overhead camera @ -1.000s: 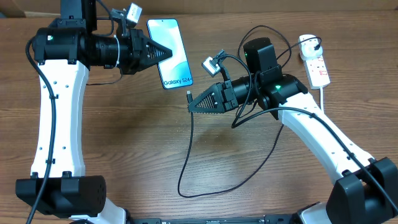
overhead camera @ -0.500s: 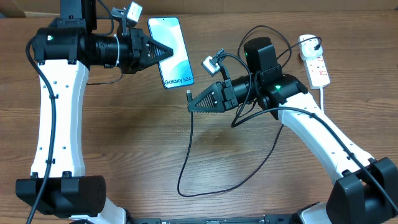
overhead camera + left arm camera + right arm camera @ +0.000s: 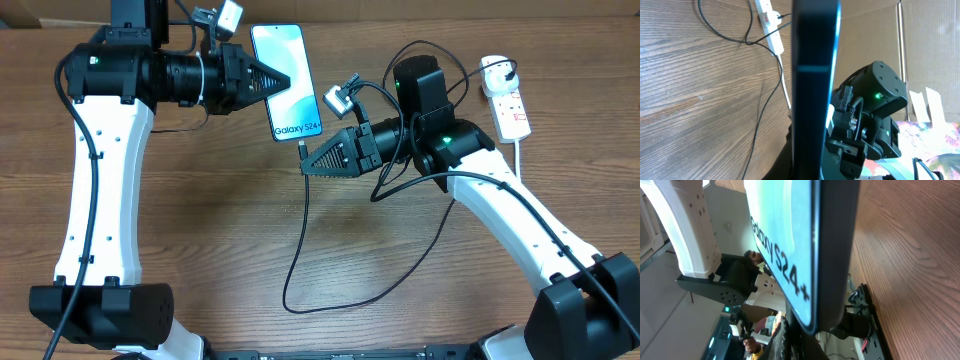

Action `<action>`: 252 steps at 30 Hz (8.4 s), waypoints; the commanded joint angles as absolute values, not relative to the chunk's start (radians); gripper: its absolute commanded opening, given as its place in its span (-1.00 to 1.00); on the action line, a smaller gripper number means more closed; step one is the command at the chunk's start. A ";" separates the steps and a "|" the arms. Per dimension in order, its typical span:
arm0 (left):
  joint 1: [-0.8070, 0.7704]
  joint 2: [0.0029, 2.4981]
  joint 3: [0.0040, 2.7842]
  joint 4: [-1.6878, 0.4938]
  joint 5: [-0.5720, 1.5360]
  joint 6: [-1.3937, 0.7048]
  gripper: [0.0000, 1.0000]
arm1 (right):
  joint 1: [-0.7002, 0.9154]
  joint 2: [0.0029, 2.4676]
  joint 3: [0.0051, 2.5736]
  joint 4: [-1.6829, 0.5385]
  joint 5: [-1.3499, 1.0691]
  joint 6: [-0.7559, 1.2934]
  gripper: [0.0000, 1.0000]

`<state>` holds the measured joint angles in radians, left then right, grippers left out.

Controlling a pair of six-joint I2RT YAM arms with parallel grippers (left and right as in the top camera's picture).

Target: Plug charger to phone and switch on socket

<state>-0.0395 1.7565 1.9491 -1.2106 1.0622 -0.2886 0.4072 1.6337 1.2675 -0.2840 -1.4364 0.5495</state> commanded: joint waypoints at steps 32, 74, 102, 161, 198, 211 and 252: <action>-0.040 1.779 1.958 -1.203 1.119 -0.322 -0.92 | 0.410 1.616 1.265 -0.270 -1.460 0.558 -0.93; -0.040 1.778 1.958 -1.212 1.146 -0.321 -0.92 | 0.410 1.616 1.265 -0.237 -1.460 0.580 -0.93; -0.040 1.778 1.958 -1.227 1.143 -0.310 -0.92 | 0.410 1.616 1.265 -0.229 -1.460 0.581 -0.93; -0.042 1.778 1.958 -1.313 1.180 -0.213 -0.91 | 0.408 1.617 1.265 -0.130 -1.451 0.667 -0.93; -0.038 1.778 1.958 -1.298 1.193 -0.202 -0.92 | 0.408 1.617 1.265 -0.107 -1.389 0.704 0.01; -0.019 1.779 1.958 -1.277 0.964 -0.278 -0.91 | 0.408 1.617 1.265 -0.114 -1.389 0.704 0.96; -0.019 1.779 1.958 -1.217 0.883 -0.315 -0.92 | 0.408 1.617 1.264 -0.240 -1.171 0.703 1.00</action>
<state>-0.0242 1.7775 1.9491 -1.2243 0.8684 -0.3080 0.4129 1.6337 1.2549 -0.2214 -1.2667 0.7063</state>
